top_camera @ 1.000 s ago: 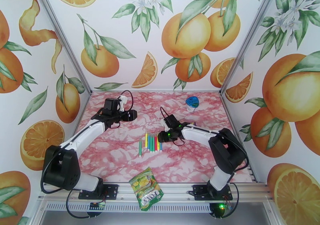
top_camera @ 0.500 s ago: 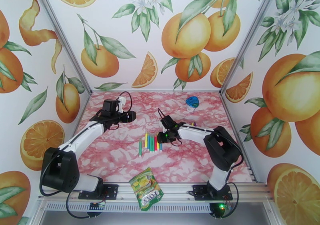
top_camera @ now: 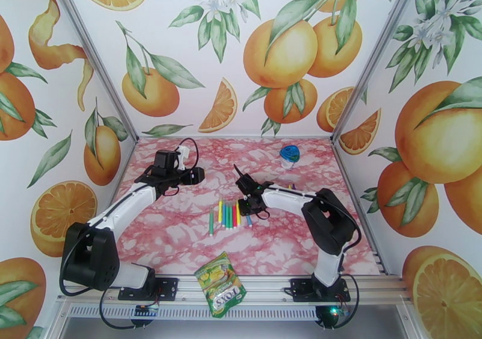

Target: Open the pen caps

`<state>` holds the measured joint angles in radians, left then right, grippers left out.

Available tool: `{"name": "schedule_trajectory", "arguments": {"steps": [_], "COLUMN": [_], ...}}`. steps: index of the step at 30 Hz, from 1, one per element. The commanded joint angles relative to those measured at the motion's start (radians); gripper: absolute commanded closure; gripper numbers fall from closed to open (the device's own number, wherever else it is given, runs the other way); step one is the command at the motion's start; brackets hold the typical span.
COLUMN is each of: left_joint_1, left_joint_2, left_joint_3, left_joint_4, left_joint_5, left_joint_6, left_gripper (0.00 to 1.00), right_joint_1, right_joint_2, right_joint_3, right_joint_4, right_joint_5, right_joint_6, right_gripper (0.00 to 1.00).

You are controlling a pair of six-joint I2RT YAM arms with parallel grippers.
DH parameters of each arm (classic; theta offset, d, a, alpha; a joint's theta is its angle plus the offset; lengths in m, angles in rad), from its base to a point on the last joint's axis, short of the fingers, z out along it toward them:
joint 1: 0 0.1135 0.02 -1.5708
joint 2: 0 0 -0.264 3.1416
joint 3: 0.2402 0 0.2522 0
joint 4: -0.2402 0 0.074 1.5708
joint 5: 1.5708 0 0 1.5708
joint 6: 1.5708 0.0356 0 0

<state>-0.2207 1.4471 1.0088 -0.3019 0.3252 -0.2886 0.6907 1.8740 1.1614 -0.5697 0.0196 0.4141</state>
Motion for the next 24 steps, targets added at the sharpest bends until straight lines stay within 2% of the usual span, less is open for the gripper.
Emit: {"name": "schedule_trajectory", "arguments": {"steps": [1, 18, 24], "left_joint_1": [0.007, 0.012, 0.013], "left_joint_2": [-0.033, -0.053, -0.047], "left_joint_3": [-0.013, -0.031, -0.033], "left_joint_4": [0.029, 0.027, 0.042], "left_joint_5": [0.012, 0.018, 0.072], "left_joint_6": [0.0, 0.001, -0.018], "left_gripper": [0.24, 0.24, 0.24], "right_joint_1": [0.007, 0.028, 0.024], "right_joint_2": [0.031, 0.061, 0.005], "right_joint_3": [0.025, 0.039, 0.015], "right_joint_4": [-0.061, -0.072, -0.031], "right_joint_5": [0.096, 0.14, 0.153], "right_joint_6": [-0.015, -0.015, -0.021], "right_gripper": [0.68, 0.81, 0.83]}}
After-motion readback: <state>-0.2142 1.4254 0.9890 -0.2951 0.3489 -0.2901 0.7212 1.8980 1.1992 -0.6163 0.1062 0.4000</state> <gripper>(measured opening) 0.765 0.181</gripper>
